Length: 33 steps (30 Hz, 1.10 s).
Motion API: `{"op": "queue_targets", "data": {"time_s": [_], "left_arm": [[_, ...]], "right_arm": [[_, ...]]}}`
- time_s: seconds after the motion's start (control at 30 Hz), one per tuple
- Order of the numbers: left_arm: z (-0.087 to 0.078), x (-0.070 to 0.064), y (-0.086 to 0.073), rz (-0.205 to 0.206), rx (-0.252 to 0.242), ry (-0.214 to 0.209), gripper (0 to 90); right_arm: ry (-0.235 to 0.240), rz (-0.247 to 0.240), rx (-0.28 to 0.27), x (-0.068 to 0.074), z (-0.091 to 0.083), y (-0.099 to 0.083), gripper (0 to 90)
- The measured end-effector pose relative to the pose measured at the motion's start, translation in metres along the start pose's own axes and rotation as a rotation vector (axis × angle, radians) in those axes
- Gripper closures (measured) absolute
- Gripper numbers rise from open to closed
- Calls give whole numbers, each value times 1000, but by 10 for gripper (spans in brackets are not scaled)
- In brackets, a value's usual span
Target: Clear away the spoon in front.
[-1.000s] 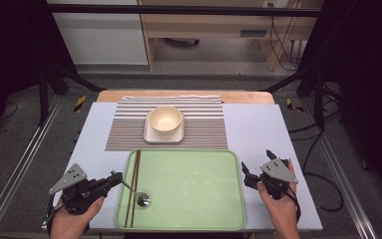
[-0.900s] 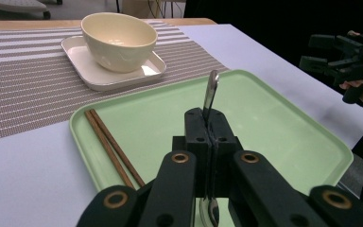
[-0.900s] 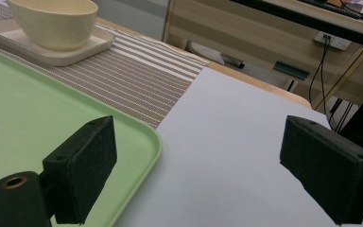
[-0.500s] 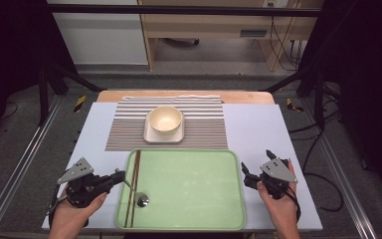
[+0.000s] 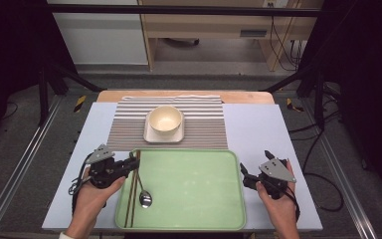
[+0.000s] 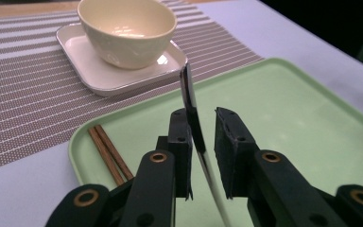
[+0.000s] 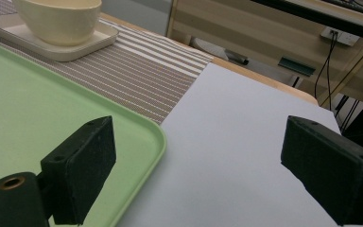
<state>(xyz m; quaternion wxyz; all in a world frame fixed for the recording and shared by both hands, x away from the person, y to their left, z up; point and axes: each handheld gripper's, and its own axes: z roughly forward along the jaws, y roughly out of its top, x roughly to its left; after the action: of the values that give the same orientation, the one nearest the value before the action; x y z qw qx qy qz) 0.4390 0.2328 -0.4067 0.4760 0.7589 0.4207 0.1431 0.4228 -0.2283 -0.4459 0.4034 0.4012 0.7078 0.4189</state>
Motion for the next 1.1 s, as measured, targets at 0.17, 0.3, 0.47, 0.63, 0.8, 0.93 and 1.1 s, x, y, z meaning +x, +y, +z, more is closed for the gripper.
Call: {"op": "queue_targets", "data": {"time_s": [0.17, 0.3, 0.47, 0.63, 0.8, 0.93, 1.1], "left_arm": [[30, 12, -3, -40, 36, -9, 787], [45, 19, -6, -62, 68, 2, 787], [53, 26, -7, -71, 91, 20, 781], [60, 29, -9, -77, 104, 38, 756], [63, 28, -10, -74, 136, 84, 644], [68, 25, -10, -70, 144, 88, 533], [72, 20, -11, -41, 169, 126, 458]], "right_arm": [[2, 12, -1, 0, 1, 0, 107], [5, 12, -10, 1, 0, 2, 106], [7, 5, -8, 1, 1, 2, 105], [9, 2, -7, 2, 1, 2, 105], [9, 3, -5, 2, 1, 2, 104], [6, 5, -2, 2, 1, 2, 100], [8, 7, 1, 1, 1, 2, 99]]}}
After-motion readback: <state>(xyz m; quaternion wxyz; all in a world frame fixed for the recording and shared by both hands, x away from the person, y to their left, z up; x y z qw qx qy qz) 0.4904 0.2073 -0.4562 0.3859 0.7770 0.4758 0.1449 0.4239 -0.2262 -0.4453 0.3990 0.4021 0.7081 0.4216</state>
